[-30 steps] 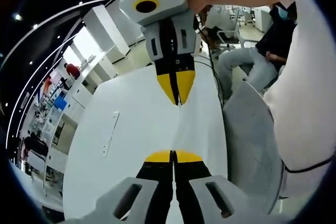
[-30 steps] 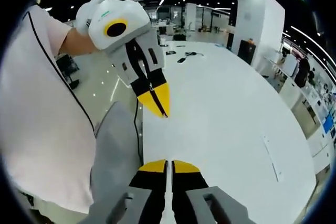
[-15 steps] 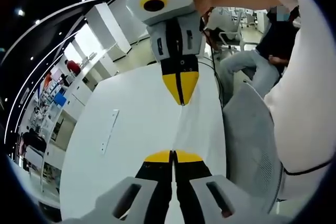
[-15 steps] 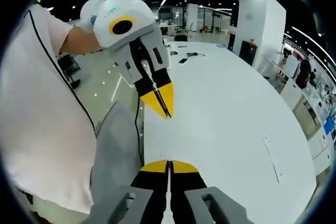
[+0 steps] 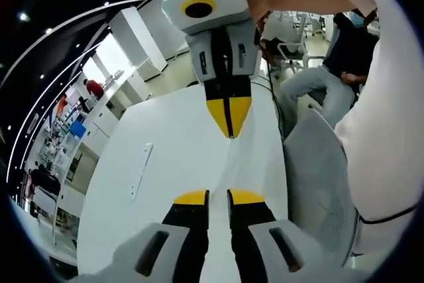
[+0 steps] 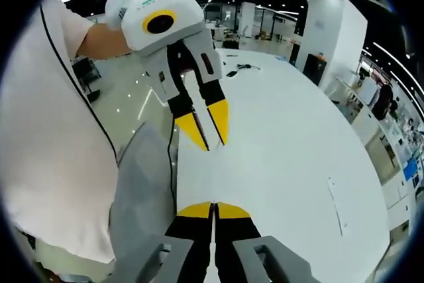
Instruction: Arrange the food packaging bags into a neat stack by flattening each bag and aligning their edges.
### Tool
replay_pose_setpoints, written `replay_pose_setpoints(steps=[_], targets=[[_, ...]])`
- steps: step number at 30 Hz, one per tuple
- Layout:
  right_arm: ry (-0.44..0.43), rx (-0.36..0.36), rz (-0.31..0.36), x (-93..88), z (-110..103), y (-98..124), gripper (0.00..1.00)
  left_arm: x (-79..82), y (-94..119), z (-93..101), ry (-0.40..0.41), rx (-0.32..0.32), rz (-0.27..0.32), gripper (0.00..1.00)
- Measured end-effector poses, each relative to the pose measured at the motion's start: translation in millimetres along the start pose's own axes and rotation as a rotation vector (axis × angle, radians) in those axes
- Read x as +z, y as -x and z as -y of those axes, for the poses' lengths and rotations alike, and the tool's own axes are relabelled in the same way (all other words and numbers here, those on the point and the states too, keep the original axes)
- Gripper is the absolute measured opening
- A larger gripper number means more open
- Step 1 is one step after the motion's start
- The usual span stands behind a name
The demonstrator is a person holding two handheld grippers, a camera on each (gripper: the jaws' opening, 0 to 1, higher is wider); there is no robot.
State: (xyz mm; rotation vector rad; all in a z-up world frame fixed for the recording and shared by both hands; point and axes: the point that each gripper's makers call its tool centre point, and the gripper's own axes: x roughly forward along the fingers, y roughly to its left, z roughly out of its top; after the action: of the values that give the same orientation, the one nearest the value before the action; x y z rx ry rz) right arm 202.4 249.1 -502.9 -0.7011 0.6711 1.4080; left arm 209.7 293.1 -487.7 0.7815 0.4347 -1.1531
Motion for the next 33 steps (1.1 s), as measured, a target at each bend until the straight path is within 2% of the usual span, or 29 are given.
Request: replay_pose_setpoints(steps=[7, 14, 18, 33], targets=[[0.023, -0.007, -0.017, 2.0, 0.7, -1.0, 0.0, 26.1, -4.6, 14.6, -0.07, -0.038, 0.031, 0.13], [0.045, -0.006, -0.028, 5.0, -1.8, -4.1, 0.0, 36.0, -15.9, 23.1, -0.11, -0.071, 0.023, 0.11], [0.049, -0.009, -0.025, 8.1, -1.6, -5.5, 0.0, 35.1, -18.6, 26.0, -0.115, -0.093, 0.01, 0.06], [0.055, -0.009, -0.026, 10.4, -2.8, -8.1, 0.0, 19.8, -26.5, 25.9, -0.119, -0.102, -0.049, 0.03]])
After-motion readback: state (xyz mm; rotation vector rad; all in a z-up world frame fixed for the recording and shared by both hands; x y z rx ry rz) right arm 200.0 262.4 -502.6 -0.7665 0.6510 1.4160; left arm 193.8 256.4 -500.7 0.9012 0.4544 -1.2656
